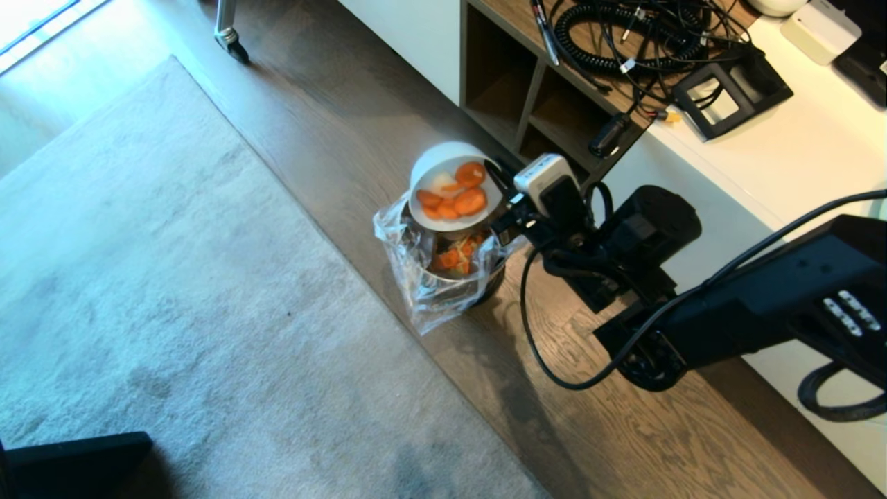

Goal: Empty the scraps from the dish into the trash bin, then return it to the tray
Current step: Pour the leftover food from the bowl into the trash can

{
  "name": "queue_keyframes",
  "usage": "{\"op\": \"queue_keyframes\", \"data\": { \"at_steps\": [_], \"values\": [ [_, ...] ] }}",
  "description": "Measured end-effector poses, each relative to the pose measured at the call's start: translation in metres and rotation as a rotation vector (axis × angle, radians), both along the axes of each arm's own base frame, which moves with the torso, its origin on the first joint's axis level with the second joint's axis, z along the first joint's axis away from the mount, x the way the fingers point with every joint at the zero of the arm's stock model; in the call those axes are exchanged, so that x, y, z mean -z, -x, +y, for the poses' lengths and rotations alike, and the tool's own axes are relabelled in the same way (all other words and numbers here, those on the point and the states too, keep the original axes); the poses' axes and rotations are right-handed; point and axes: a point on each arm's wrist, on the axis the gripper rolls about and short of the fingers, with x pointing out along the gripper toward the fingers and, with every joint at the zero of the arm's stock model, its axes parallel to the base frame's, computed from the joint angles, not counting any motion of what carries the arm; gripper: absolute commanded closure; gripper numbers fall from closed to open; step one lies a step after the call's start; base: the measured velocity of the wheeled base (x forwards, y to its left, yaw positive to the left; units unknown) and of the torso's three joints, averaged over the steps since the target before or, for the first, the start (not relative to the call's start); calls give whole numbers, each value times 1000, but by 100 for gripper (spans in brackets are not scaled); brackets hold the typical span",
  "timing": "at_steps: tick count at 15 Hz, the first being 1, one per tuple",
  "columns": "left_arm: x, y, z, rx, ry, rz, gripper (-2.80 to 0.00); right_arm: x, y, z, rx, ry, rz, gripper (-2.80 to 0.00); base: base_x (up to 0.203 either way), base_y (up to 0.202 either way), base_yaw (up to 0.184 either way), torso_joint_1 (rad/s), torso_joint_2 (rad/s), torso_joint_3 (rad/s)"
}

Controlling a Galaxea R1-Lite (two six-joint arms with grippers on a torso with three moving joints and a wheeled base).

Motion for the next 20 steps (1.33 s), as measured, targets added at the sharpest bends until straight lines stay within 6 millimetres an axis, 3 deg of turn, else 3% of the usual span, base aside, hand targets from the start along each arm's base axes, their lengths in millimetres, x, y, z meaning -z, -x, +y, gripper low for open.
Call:
{"op": "queue_keyframes", "data": {
  "at_steps": [5, 20],
  "values": [
    [0, 0, 0, 0, 0, 0, 0, -5, -10, -10, 58, 102, -117, 0, 0, 0, 0, 0, 0, 0],
    [0, 0, 0, 0, 0, 0, 0, -27, -32, 4, 198, 214, -421, 0, 0, 0, 0, 0, 0, 0]
  ]
}}
